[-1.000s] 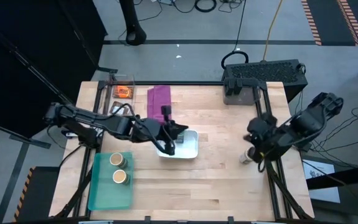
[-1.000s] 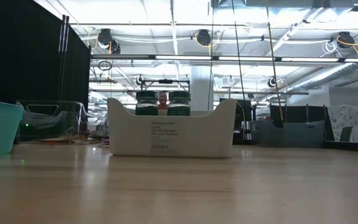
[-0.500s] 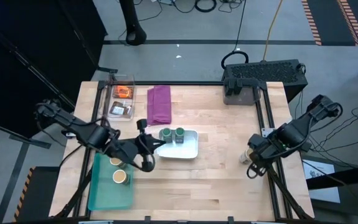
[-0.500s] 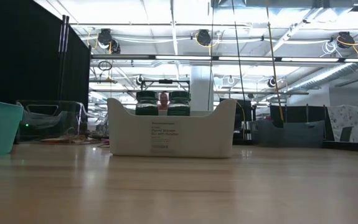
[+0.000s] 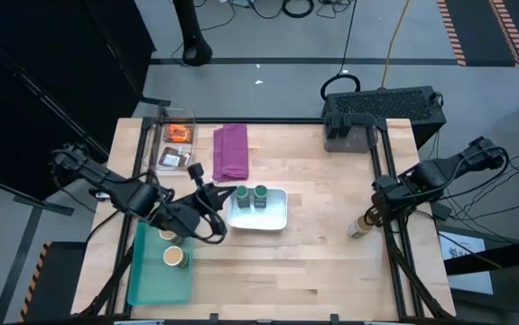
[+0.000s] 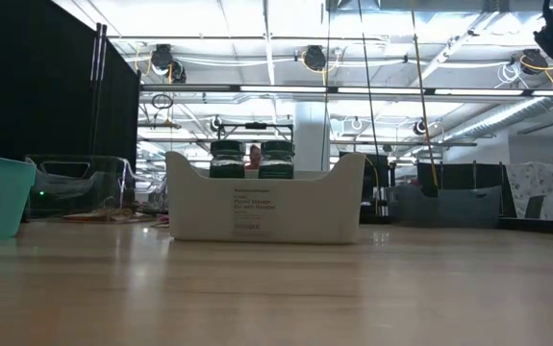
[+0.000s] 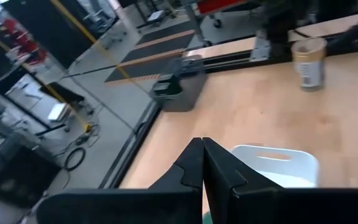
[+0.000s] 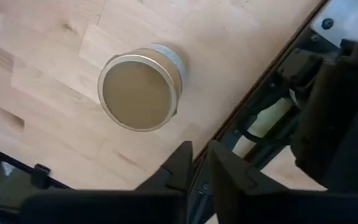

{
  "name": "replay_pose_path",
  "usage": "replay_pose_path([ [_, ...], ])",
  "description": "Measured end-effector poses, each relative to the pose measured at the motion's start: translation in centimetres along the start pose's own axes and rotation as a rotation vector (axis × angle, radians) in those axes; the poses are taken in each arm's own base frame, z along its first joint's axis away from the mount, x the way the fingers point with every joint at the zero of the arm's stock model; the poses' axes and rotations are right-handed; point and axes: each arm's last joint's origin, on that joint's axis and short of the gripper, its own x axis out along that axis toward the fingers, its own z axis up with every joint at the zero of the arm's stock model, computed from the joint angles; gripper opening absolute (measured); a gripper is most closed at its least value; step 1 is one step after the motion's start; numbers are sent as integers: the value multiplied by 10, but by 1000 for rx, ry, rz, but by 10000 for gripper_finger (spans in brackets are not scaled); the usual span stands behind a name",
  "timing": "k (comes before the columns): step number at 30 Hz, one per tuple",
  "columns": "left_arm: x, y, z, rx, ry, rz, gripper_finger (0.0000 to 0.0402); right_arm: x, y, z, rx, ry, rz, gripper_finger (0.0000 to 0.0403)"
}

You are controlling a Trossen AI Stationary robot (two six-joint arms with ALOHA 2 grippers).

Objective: Sort spices by type
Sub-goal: Put the brown seasoning bottle into the blue bin

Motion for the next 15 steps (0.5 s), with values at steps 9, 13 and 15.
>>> replay_pose_path([
  [9, 8, 7, 0, -8, 14, 36, 6, 2, 2, 0, 40, 0, -12, 150],
  [13, 9, 8, 0, -15, 17, 43, 6, 4, 6, 1, 36, 0, -31, 225],
  [15, 9, 8, 0, -14, 17, 43, 6, 5, 7, 1, 30, -3, -39, 264],
])
